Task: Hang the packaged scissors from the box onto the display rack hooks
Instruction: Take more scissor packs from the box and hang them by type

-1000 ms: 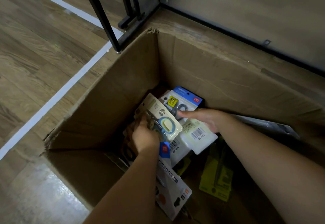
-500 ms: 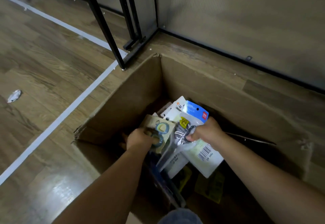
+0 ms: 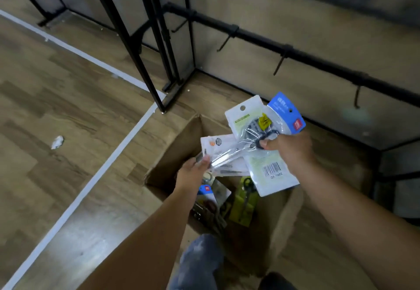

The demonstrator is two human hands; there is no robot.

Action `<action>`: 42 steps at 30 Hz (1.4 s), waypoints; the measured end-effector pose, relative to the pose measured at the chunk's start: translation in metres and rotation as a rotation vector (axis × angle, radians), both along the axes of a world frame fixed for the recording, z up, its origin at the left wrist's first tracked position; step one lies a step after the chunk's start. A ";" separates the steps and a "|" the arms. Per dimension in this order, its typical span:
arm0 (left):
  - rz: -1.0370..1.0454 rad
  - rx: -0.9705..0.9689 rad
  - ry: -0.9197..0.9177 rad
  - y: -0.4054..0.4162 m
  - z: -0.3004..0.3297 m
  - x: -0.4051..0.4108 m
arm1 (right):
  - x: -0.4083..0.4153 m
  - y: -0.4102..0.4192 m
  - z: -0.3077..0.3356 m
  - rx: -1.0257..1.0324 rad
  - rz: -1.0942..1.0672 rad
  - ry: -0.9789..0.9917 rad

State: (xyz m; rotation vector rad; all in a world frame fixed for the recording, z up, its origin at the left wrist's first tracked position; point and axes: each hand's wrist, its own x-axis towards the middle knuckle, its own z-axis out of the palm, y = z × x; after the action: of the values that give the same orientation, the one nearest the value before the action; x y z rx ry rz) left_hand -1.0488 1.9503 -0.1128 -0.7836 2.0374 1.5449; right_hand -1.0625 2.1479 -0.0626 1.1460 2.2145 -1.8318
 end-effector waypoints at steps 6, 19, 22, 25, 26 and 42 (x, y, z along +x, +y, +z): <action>0.154 0.395 -0.029 0.000 0.199 0.007 | 0.022 -0.009 0.207 -0.133 -0.025 0.176; 0.170 1.078 0.378 0.002 0.546 0.042 | 0.069 -0.071 0.540 -0.302 -0.049 0.783; -0.014 1.141 0.483 -0.002 0.585 0.040 | 0.065 -0.088 0.571 -0.339 -0.065 0.855; -0.091 1.214 0.579 -0.007 0.608 0.028 | 0.054 -0.100 0.590 -0.338 -0.137 0.893; -0.101 1.218 0.603 -0.009 0.615 0.024 | 0.050 -0.104 0.593 -0.310 -0.161 0.895; -0.129 0.981 0.565 -0.094 0.566 -0.068 | -0.011 -0.108 0.582 -0.537 -0.333 0.844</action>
State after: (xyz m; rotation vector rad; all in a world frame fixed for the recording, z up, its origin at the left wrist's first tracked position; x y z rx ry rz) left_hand -1.1172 1.8566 0.4528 0.1801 1.2617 2.5078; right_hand -1.0739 2.0403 0.5192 0.7233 1.5946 -3.2383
